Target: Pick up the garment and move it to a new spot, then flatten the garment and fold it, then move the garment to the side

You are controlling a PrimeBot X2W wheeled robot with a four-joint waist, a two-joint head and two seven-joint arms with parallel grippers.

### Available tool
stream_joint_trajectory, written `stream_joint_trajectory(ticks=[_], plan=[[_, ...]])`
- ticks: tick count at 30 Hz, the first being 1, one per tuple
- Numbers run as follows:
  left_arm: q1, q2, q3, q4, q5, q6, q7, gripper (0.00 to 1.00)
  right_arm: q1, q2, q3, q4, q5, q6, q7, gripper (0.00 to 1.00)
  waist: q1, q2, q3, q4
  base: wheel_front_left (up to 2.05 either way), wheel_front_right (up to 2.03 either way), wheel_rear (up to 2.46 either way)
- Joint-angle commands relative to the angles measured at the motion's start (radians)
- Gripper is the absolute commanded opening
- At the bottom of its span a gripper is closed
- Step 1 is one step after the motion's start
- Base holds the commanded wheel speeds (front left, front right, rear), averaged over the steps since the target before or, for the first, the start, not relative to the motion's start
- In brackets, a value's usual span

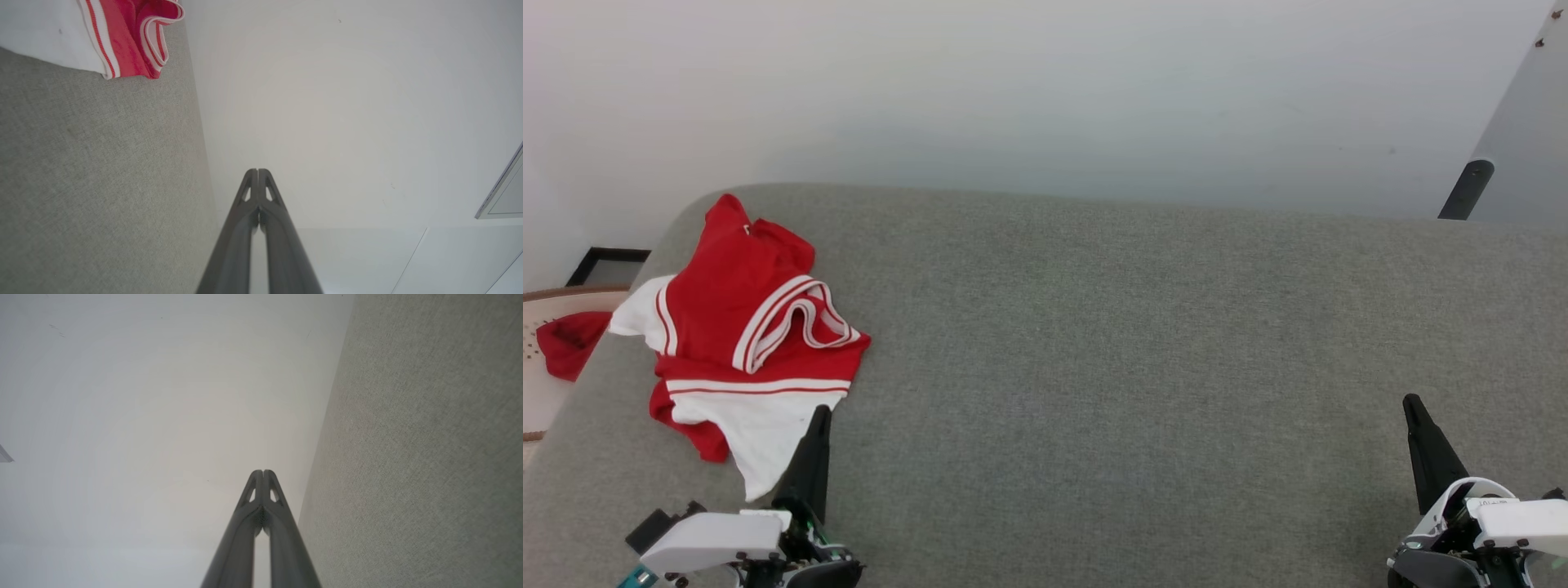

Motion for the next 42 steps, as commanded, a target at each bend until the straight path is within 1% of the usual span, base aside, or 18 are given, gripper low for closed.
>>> stream_joint_trajectory(ticks=[1, 17, 18, 21, 28, 33, 42], plan=[[-0.01, -0.001, 0.001, 0.001, 0.003, 0.0, 0.001, 0.0, -0.003, 0.003, 0.003, 0.0, 0.004, 0.0, -0.001, 0.0, 0.0, 0.0, 0.0, 0.0, 0.0, 0.0, 0.0], [0.0, 0.0, 0.0, 0.0, 0.0, 0.0, -0.001, 0.0, 0.0, 0.0, 0.0, 0.0, 0.0, 0.0, 0.0, 0.0, 0.0, 0.0, 0.0, 0.0, 0.0, 0.0, 0.0], [0.004, -0.001, -0.001, 0.006, 0.0, 0.0, -0.001, 1.0, 0.001, 0.0, 0.0, 0.007, 0.0, 0.0, 0.0, 1.0, 0.0, 0.0, 0.0, 0.0, 0.0, 0.0, 0.0], [0.018, -0.005, -0.002, 0.029, 0.003, 0.0, -0.002, 1.0, 0.012, 0.002, -0.001, 0.031, -0.001, 0.0, -0.001, 1.0, 0.0, 0.0, 0.0, 0.0, 0.0, 0.0, 0.0], [-0.028, 0.016, -0.017, 0.045, 0.042, 0.0, -0.019, 1.0, -0.043, -0.008, 0.006, 0.055, -0.019, 0.0, -0.013, 1.0, 0.0, 0.0, 0.0, 0.001, 0.0, 0.0, 0.0], [-0.057, 0.041, -0.05, 0.057, 0.109, 0.0, -0.053, 1.0, -0.078, -0.025, 0.031, 0.073, -0.064, 0.0, -0.034, 1.0, 0.0, 0.0, 0.001, 0.003, 0.0, 0.0, 0.0], [-0.113, 0.082, -0.117, 0.094, 0.28, 0.015, -0.105, 1.0, -0.139, -0.075, 0.115, 0.115, -0.197, 0.0, -0.089, 1.0, 0.0, 0.0, 0.0, 0.005, 0.0, 0.0, 0.0]])
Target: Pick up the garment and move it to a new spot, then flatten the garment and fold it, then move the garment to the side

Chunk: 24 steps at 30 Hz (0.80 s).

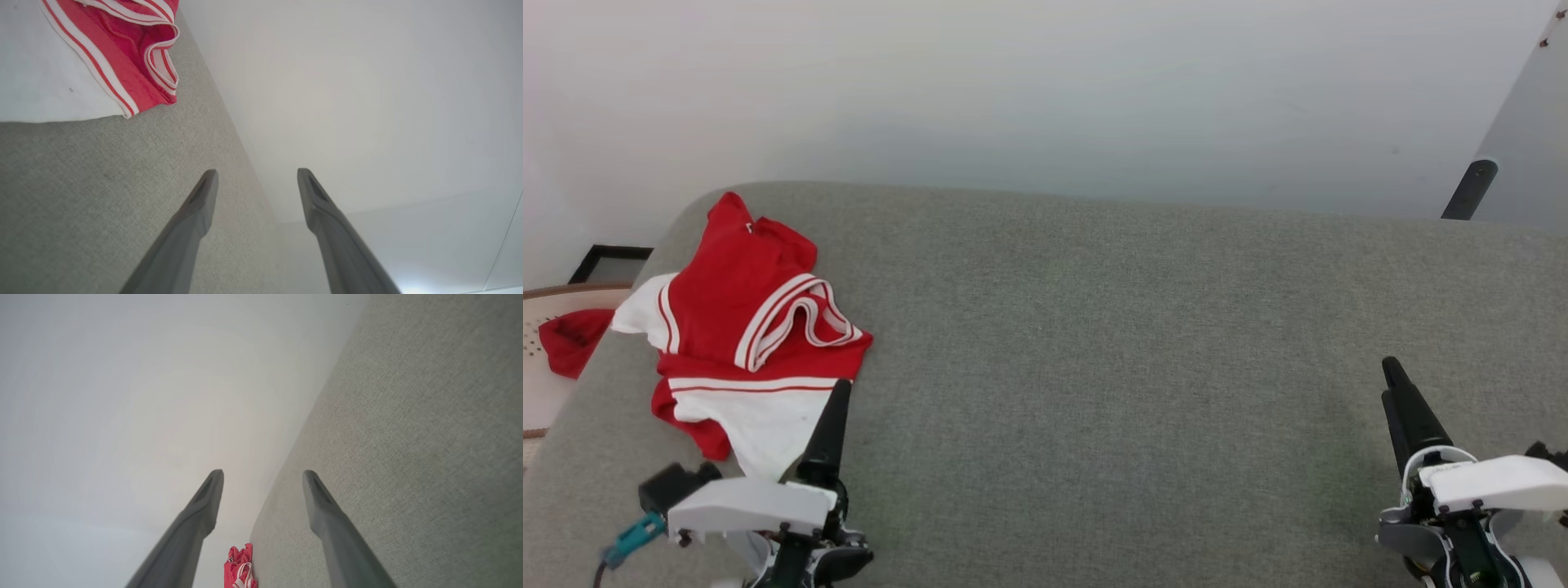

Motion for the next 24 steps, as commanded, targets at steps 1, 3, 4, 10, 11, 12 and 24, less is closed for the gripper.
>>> stream_joint_trajectory(ticks=[1, 3, 4, 10, 11, 12, 24], plan=[[-0.045, 0.018, -0.014, -0.008, 0.053, 0.008, -0.012, 1.0, -0.049, -0.021, 0.023, 0.001, -0.039, 0.0, -0.016, 1.0, 0.0, 0.0, 0.0, 0.001, 0.0, 0.0, 0.0], [-0.054, 0.026, -0.025, -0.007, 0.096, 0.013, -0.021, 1.0, -0.063, -0.032, 0.041, 0.013, -0.071, 0.0, -0.027, 1.0, 0.0, 0.0, 0.0, 0.001, 0.0, 0.0, 0.0], [-0.057, 0.03, -0.029, -0.007, 0.117, 0.016, -0.025, 1.0, -0.07, -0.038, 0.049, 0.019, -0.088, 0.0, -0.033, 1.0, 0.0, 0.0, 0.0, 0.001, 0.0, 0.0, 0.0], [-0.074, 0.052, -0.06, -0.001, 0.241, 0.028, -0.048, 1.0, -0.112, -0.068, 0.097, 0.057, -0.204, 0.0, -0.063, 1.0, 0.0, 0.0, 0.0, 0.001, 0.0, 0.0, 0.0], [-0.077, 0.056, -0.065, 0.0, 0.26, 0.03, -0.052, 1.0, -0.119, -0.071, 0.102, 0.064, -0.222, 0.0, -0.067, 1.0, 0.0, 0.0, 0.0, 0.001, 0.0, 0.0, 0.0], [-0.08, 0.061, -0.071, 0.002, 0.281, 0.031, -0.056, 1.0, -0.125, -0.073, 0.106, 0.071, -0.24, 0.0, -0.071, 1.0, 0.0, 0.0, 0.0, 0.001, 0.0, 0.0, 0.0], [-0.115, 0.095, -0.114, 0.029, 0.467, 0.046, -0.094, 1.0, -0.186, -0.101, 0.127, 0.14, -0.459, 0.0, -0.113, 1.0, 0.0, 0.0, -0.001, 0.002, 0.0, 0.0, 0.0]])
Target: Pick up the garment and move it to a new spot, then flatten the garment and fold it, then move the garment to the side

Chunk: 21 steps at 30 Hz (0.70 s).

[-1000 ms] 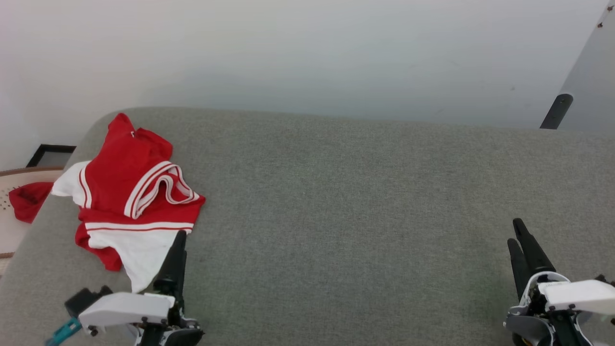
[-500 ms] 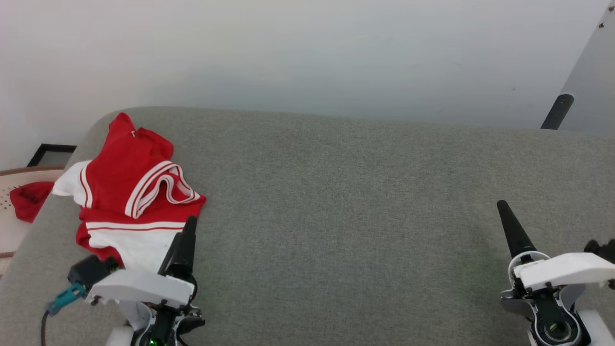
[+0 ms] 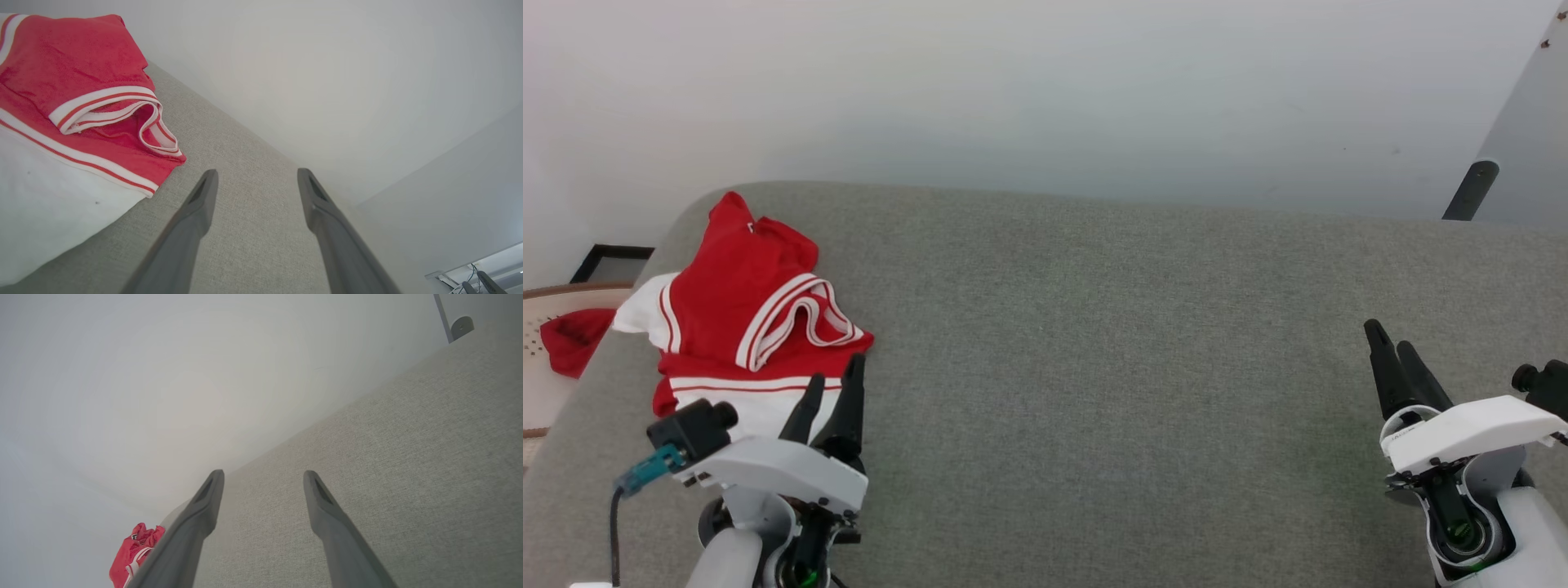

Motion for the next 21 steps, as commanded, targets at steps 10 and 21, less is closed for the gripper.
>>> stream_joint_trajectory(ticks=[10, 21], plan=[[-0.061, 0.036, -0.033, 0.026, 0.171, 0.009, -0.041, 1.0, -0.07, -0.018, -0.002, 0.046, -0.223, 0.0, -0.041, 1.0, 0.0, -0.0001, 0.0, 0.001, 0.0, 0.0, 0.0], [-0.086, 0.054, -0.057, 0.047, 0.298, 0.017, -0.069, 1.0, -0.102, -0.024, -0.015, 0.083, -0.392, 0.0, -0.069, 1.0, 0.0, -0.0001, -0.001, 0.0, 0.0, 0.0, 0.0]])
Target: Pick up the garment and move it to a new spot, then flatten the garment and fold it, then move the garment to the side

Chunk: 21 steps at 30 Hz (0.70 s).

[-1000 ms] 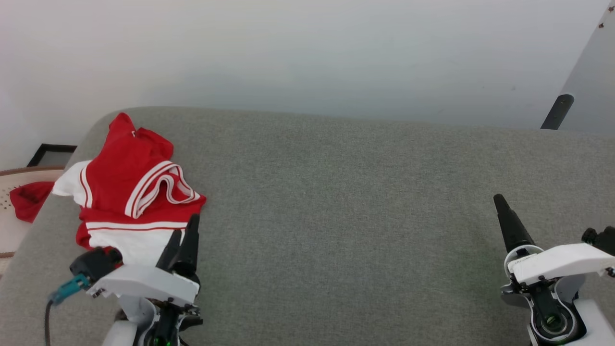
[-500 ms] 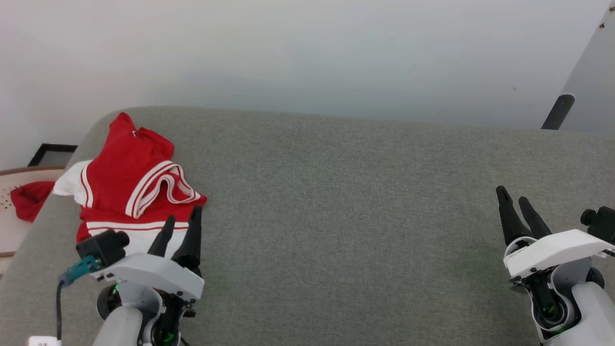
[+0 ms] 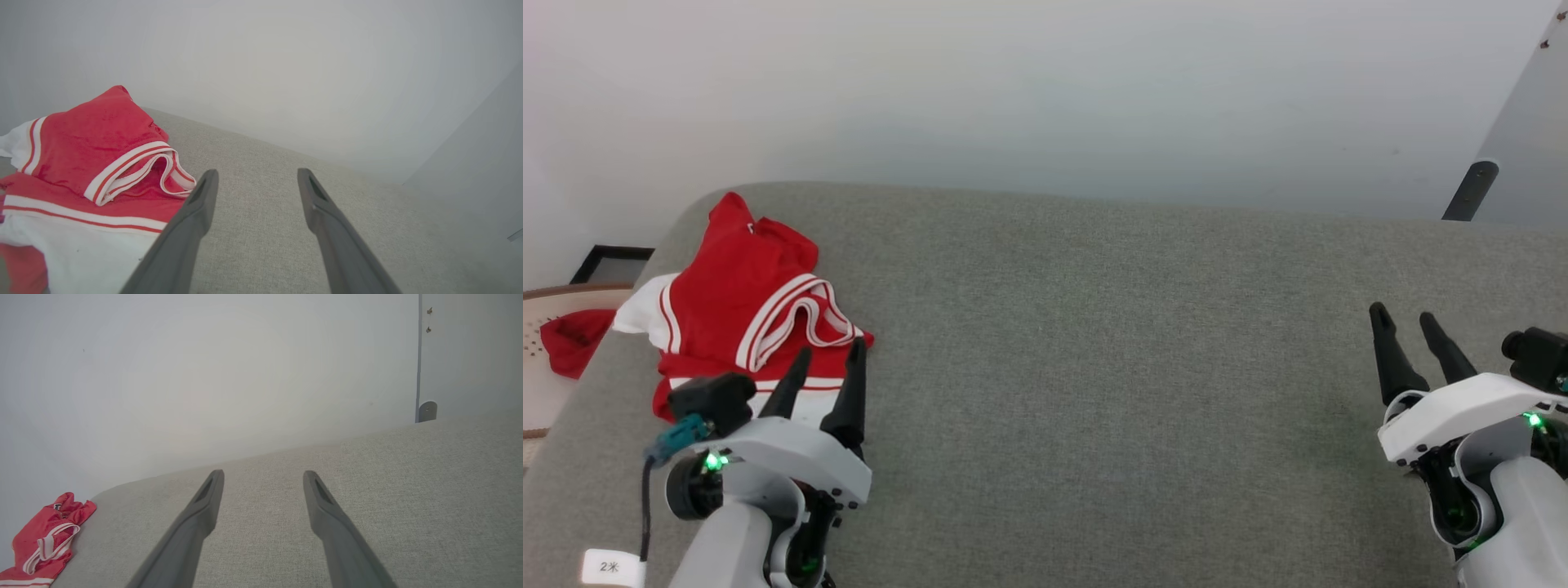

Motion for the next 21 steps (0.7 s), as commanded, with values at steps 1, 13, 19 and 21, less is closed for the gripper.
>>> stream_joint_trajectory(ticks=[1, 13, 19, 21], plan=[[-0.026, 0.01, -0.005, -0.004, 0.031, 0.003, -0.01, 1.0, -0.032, -0.009, -0.008, 0.001, -0.035, 0.0, -0.01, 1.0, 0.0, 0.0, 0.0, 0.0, 0.0, 0.0, 0.0], [-0.039, 0.021, -0.012, -0.001, 0.144, -0.013, -0.041, 1.0, -0.013, -0.009, -0.054, 0.006, -0.179, 0.0, -0.04, 1.0, 0.0, 0.0, -0.007, -0.004, 0.0, 0.0, 0.0], [-0.045, 0.021, -0.016, 0.012, 0.191, -0.024, -0.055, 1.0, 0.004, -0.005, -0.061, 0.003, -0.237, 0.0, -0.056, 1.0, 0.0, 0.0, -0.007, -0.006, 0.0, 0.0, 0.0], [-0.048, 0.022, -0.018, 0.018, 0.21, -0.027, -0.059, 1.0, 0.008, -0.001, -0.068, 0.001, -0.251, 0.0, -0.059, 1.0, 0.0, 0.0, -0.007, -0.006, 0.0, 0.0, 0.0]])
